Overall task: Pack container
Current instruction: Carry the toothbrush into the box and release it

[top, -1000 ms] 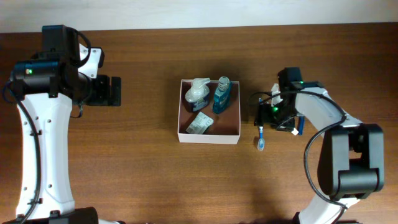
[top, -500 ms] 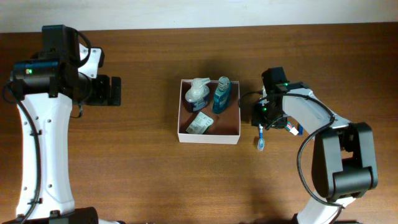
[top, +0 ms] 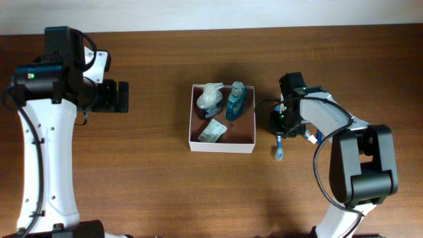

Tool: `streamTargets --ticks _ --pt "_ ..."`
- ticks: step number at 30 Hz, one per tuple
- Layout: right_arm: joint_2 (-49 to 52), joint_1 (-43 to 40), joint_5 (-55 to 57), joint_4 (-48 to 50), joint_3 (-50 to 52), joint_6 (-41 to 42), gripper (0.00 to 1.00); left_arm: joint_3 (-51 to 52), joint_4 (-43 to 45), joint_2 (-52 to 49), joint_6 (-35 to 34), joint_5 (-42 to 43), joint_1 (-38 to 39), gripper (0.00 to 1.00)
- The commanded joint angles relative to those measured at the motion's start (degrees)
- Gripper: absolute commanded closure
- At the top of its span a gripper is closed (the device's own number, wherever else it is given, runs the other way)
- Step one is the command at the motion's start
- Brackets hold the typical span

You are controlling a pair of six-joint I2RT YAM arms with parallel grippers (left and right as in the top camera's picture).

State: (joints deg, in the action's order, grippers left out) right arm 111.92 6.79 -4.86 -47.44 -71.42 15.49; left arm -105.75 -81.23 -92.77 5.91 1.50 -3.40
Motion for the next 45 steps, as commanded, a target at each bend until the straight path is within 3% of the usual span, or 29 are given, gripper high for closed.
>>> streamTargets --ticks 1,4,15,24,30,37,45 --pt "1.2 -0.1 -0.4 -3.3 -2.3 0.2 0.91 -0.8 0.0 1.3 -0.7 0.2 -0.1 0.0" --pt "-0.3 0.0 1.4 -7.3 -5.4 0.2 0.96 -0.8 0.0 1.3 -0.7 0.2 -0.1 0.0" --pt "-15.5 1.6 4.4 -19.9 -15.6 -2.5 0.96 -0.8 0.0 1.3 -0.7 0.2 -0.1 0.0" --pt "-27.3 14.7 -10.0 -21.2 -15.6 -23.5 0.96 -0.8 0.0 1.3 -0.7 0.2 -0.1 0.0" --pt "-24.5 26.7 -7.9 -20.5 -15.0 -40.5 0.96 -0.8 0.0 1.3 -0.7 0.2 -0.1 0.0" --pt "-18.0 29.1 -0.5 -15.0 -15.0 -57.6 0.96 -0.8 0.0 1.3 -0.7 0.2 -0.1 0.0" --pt "-9.3 26.6 2.4 -8.3 -15.0 -60.7 0.96 -0.8 0.0 1.3 -0.7 0.2 -0.1 0.0"
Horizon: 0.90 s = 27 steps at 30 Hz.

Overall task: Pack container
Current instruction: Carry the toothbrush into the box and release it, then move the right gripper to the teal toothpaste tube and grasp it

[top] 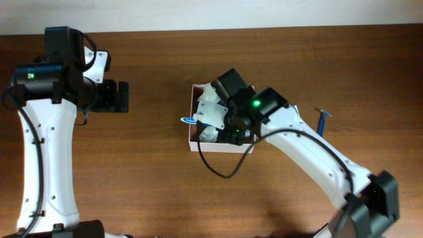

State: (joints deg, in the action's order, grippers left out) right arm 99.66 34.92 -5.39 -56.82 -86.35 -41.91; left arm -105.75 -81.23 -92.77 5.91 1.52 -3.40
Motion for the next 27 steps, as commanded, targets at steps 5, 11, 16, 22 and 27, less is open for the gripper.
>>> streamTargets --ticks 5,11,16,22,27 --pt "5.7 -4.2 3.0 2.3 -0.1 -2.6 0.86 -0.8 0.0 1.3 -0.7 0.2 -0.1 0.0" --pt "4.5 -4.7 2.2 1.6 -0.5 2.1 0.46 -0.8 0.0 1.3 -0.7 0.2 -0.1 0.0" --pt "0.7 -4.9 2.2 -2.7 -2.8 12.4 0.49 -0.8 0.0 1.3 -0.7 0.2 -0.1 0.0" --pt "-5.8 -12.4 2.2 -8.9 -3.9 31.3 0.43 -0.8 0.0 1.3 -0.7 0.2 -0.1 0.0" --pt "-6.3 -22.4 1.7 -11.4 -3.6 37.3 0.37 -0.8 0.0 1.3 -0.7 0.2 -0.1 0.0"
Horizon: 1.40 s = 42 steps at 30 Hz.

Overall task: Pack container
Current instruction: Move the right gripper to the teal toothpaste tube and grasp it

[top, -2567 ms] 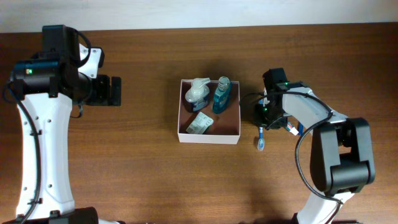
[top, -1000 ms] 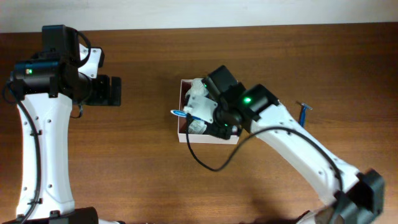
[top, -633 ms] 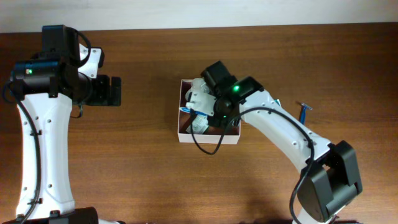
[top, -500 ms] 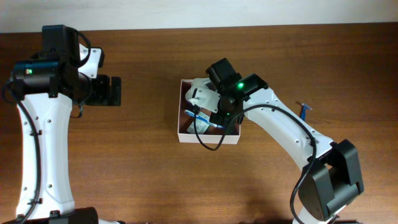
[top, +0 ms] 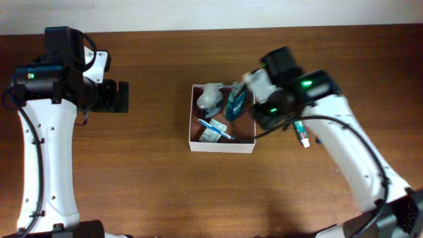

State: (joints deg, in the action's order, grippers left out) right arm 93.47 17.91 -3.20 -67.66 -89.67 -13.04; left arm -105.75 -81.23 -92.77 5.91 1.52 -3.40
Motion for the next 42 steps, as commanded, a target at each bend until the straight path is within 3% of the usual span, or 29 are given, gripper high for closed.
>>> streamTargets --ticks 1,9,20,28,30,33,36,42 --pt "-0.1 -7.3 -1.0 -0.5 0.1 9.0 0.35 -0.8 0.0 1.3 -0.7 0.2 -0.1 0.0" --pt "5.3 -20.5 -2.0 3.9 6.3 9.0 0.31 -0.8 0.0 1.3 -0.7 0.2 -0.1 0.0" --pt "18.0 -22.1 -2.2 9.3 10.0 9.0 0.32 -0.8 0.0 1.3 -0.7 0.2 -0.1 0.0" --pt "23.2 -22.1 -3.3 9.0 10.0 9.0 0.47 -0.8 0.0 1.3 -0.7 0.2 -0.1 0.0" --pt "24.2 -22.1 -4.1 9.5 10.0 9.1 0.56 -0.8 0.0 1.3 -0.7 0.2 -0.1 0.0" --pt "25.2 -22.1 -4.1 9.9 10.0 9.1 0.62 -0.8 0.0 1.3 -0.7 0.2 -0.1 0.0" --pt "25.5 -22.1 -4.1 9.8 10.0 9.1 0.8 -0.8 0.0 1.3 -0.7 0.2 -0.1 0.0" --pt "25.3 -22.1 -4.1 7.9 10.0 9.0 0.86 -0.8 0.0 1.3 -0.7 0.2 -0.1 0.0"
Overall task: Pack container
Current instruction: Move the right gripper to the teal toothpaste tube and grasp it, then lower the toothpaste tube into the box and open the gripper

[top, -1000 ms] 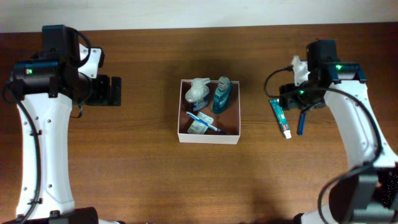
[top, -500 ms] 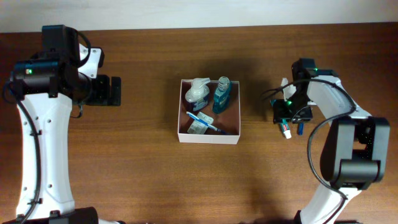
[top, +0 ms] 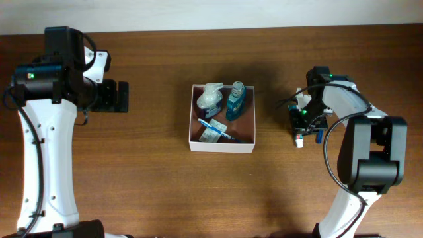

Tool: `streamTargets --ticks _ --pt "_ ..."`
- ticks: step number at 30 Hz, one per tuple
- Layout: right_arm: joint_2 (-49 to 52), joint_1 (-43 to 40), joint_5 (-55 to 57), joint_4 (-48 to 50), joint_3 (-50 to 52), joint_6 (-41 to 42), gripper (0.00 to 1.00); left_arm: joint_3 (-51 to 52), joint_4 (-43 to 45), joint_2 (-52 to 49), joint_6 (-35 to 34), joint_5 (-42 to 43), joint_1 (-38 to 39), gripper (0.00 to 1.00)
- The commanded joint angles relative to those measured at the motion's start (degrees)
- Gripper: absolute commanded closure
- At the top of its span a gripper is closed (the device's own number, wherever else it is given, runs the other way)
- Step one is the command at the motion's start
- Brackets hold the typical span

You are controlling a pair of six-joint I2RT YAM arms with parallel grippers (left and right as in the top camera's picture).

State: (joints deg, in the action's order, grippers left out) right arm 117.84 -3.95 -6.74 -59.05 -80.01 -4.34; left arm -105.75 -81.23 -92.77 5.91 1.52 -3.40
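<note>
The white container point(top: 223, 147) sits at mid-table. It holds a white pump bottle point(top: 210, 99), a blue bottle point(top: 235, 101), a white sachet point(top: 210, 135) and a blue toothbrush point(top: 216, 127) lying across the sachet. My right gripper point(top: 301, 131) is down at the table to the right of the container, right over a small white tube point(top: 299, 141) whose end peeks out below it. Its jaws are hidden by the wrist. My left gripper point(top: 122, 96) hangs far left with nothing near it.
A blue item point(top: 319, 137), partly hidden by the right arm, lies on the table just right of the tube. The left arm's white links run down the left side. Brown tabletop surrounds the container.
My right gripper was beside the container's right wall and is now further right and low over the white tube. The toothbrush stays in the container. The left arm is unchanged.
First my right gripper was down at the blue toothbrush on the table right of the container. Then it held the toothbrush over the container's left part. Later the toothbrush lay inside and the gripper was off to the right. Now it is at the tube.
</note>
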Motion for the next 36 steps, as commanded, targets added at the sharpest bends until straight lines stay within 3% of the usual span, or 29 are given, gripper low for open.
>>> streamTargets --ticks 1,8,15,19,22,29,32,36 --pt "0.6 -0.2 -0.5 -1.2 0.3 0.3 0.87 -0.8 0.0 1.3 -0.7 0.2 -0.1 0.0" --pt "-7.8 -0.2 -0.6 -3.8 0.0 0.8 0.92 -0.8 0.0 1.3 -0.7 0.2 -0.1 0.0" --pt "-25.8 2.5 -7.4 -9.4 -1.0 0.8 0.95 -0.8 0.0 1.3 -0.7 0.2 -0.1 0.0" --pt "-37.3 8.5 -11.5 -10.4 -1.0 0.8 0.94 -0.8 0.0 1.3 -0.7 0.2 -0.1 0.0" --pt "-44.8 18.7 -11.4 -10.2 -1.0 -4.0 0.96 -0.8 0.0 1.3 -0.7 0.2 -0.1 0.0" --pt "-42.0 32.1 -9.6 -9.1 -0.8 -16.3 0.96 -0.8 0.0 1.3 -0.7 0.2 -0.1 0.0" --pt "-37.8 34.5 -3.3 -8.0 -0.8 -21.0 0.96 -0.8 0.0 1.3 -0.7 0.2 -0.1 0.0" --pt "-31.2 34.6 4.6 -2.6 -0.8 -21.0 0.96 -0.8 0.0 1.3 -0.7 0.2 -0.1 0.0"
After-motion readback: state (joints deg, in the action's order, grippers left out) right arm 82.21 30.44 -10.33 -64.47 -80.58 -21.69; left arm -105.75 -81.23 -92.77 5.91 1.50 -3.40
